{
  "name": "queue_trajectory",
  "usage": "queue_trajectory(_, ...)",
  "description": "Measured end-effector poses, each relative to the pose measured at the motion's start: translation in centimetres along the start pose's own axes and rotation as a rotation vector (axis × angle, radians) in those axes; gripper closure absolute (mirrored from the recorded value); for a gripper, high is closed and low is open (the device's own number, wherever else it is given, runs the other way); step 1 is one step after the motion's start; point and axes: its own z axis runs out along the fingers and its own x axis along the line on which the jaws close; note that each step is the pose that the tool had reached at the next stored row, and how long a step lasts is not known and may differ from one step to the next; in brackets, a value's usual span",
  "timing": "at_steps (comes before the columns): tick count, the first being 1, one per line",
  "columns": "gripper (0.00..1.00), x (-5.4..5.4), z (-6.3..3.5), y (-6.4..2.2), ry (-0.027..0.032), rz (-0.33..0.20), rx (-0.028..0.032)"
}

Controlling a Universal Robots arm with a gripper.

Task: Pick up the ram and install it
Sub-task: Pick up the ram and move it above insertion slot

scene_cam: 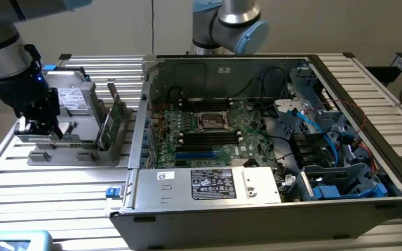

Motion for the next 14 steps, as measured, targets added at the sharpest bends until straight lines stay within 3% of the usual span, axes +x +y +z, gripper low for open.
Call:
queue_trajectory(7,0.86,0.1,-2.67,-0.07,-0.0017,-0.058,0.0)
queue_trajectory(9,0.86,0.2,-3.4,-0.14,-0.0139,-0.065,0.0)
queue_trajectory(14,0.86,0.7,-5.53,-0.58,-0.0534,-0.077,0.0005)
